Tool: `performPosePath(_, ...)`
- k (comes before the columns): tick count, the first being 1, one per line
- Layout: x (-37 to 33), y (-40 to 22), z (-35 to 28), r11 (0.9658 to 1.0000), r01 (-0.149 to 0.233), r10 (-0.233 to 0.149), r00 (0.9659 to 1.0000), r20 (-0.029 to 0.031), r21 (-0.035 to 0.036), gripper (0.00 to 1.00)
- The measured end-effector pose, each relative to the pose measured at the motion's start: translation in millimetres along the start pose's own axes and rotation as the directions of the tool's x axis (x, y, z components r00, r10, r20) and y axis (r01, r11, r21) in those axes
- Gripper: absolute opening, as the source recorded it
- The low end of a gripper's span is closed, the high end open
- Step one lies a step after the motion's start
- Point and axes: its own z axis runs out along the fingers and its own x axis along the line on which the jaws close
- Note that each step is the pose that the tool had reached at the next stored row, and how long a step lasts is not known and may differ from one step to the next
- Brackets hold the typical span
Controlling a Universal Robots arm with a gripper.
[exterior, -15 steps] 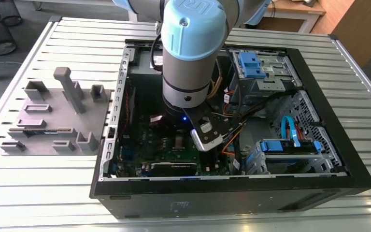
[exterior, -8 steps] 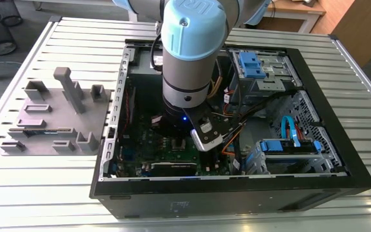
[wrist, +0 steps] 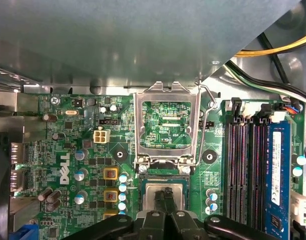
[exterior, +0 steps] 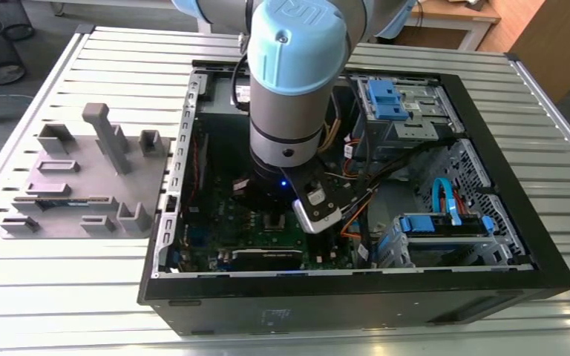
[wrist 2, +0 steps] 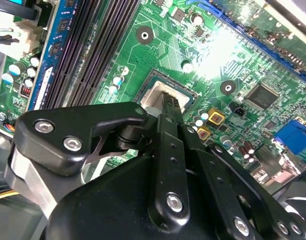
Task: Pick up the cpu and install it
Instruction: 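Place the cpu into insertion slot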
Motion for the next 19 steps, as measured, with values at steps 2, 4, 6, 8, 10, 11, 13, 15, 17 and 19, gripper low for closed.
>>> performPosePath(2,0.0,0.0,0.2,1.0000,0.000,0.000,1.0000,0.0001,-0.0001,0.11)
performPosePath(4,0.0,0.1,0.4,1.0000,0.000,0.000,1.0000,0.0003,-0.0004,0.11)
performPosePath(6,0.1,-0.2,0.4,1.0000,0.000,0.000,1.0000,0.0004,-0.0006,0.11)
performPosePath(8,0.0,0.0,0.5,1.0000,0.000,0.000,1.0000,0.0003,0.0006,0.11)
performPosePath(10,-0.1,1.0,0.5,1.0000,0.000,0.000,1.0000,0.0003,0.0010,0.11)
performPosePath(11,-0.1,1.0,0.5,1.0000,0.000,0.000,1.0000,0.0003,0.0008,0.11)
performPosePath(13,0.0,0.8,0.5,1.0000,0.000,0.000,1.0000,0.0003,0.0007,0.11)
performPosePath(15,0.0,0.8,0.5,1.0000,0.000,0.000,1.0000,0.0003,0.0007,0.11)
performPosePath(17,0.0,0.8,0.5,1.0000,0.000,0.000,1.0000,0.0003,0.0007,0.11)
performPosePath(19,0.1,0.7,0.1,1.0000,0.000,0.000,1.0000,0.0004,0.0007,0.11)
